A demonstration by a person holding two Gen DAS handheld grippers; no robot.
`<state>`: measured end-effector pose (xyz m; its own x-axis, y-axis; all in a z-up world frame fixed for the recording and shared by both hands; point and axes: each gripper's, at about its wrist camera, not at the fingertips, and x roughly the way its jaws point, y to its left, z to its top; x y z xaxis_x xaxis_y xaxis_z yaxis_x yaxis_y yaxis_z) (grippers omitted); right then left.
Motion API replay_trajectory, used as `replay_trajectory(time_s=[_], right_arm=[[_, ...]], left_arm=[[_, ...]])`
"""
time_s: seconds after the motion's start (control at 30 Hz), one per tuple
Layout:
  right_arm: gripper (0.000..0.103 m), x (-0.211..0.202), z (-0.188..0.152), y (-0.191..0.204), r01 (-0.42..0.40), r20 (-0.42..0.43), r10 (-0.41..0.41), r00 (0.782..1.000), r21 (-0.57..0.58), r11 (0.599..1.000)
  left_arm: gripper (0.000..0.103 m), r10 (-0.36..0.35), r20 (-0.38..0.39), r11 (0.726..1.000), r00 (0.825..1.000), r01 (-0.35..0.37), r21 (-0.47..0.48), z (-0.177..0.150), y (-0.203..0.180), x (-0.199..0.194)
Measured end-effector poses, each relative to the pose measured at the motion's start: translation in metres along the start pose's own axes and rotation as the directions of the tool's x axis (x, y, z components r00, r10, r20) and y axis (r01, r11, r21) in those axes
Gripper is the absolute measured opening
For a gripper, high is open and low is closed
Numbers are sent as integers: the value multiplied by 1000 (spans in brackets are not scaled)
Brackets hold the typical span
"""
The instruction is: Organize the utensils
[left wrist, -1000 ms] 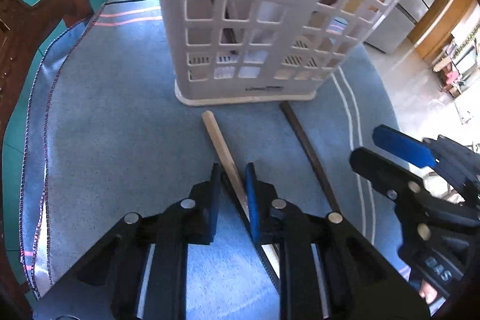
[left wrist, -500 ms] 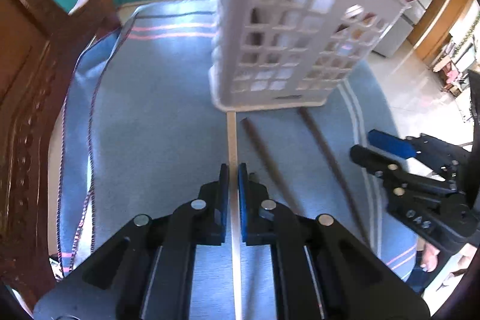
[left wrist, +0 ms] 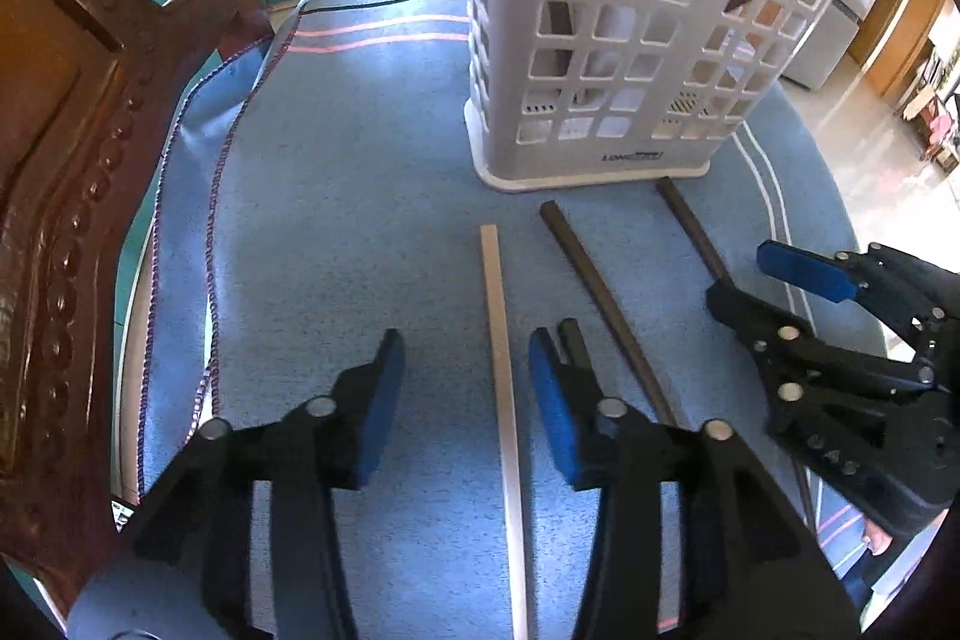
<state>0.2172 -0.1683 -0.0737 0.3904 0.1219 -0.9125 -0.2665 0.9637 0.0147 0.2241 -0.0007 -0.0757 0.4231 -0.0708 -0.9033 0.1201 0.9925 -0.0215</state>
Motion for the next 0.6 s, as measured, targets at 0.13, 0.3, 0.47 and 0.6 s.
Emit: replay_trajectory(time_s=[0.13, 0.3, 0.47, 0.6], right_arm=[[42, 5, 1, 9, 27, 12, -27, 1000, -15, 1000], [42, 7, 1, 19, 35, 26, -34, 999, -3, 999], [42, 6, 3, 22, 40, 34, -41, 999, 16, 999], [35, 9, 9, 11, 21, 41, -23, 999, 38, 999]], left_arm=[[45, 10, -7, 1000, 1000, -10, 12, -5, -1, 1], [50, 20, -17, 1000, 1000, -20, 22, -9, 1, 5], [50, 20, -15, 1000, 1000, -20, 21, -13, 6, 4], [44, 8, -18, 1000, 1000, -8, 20, -12, 6, 7]])
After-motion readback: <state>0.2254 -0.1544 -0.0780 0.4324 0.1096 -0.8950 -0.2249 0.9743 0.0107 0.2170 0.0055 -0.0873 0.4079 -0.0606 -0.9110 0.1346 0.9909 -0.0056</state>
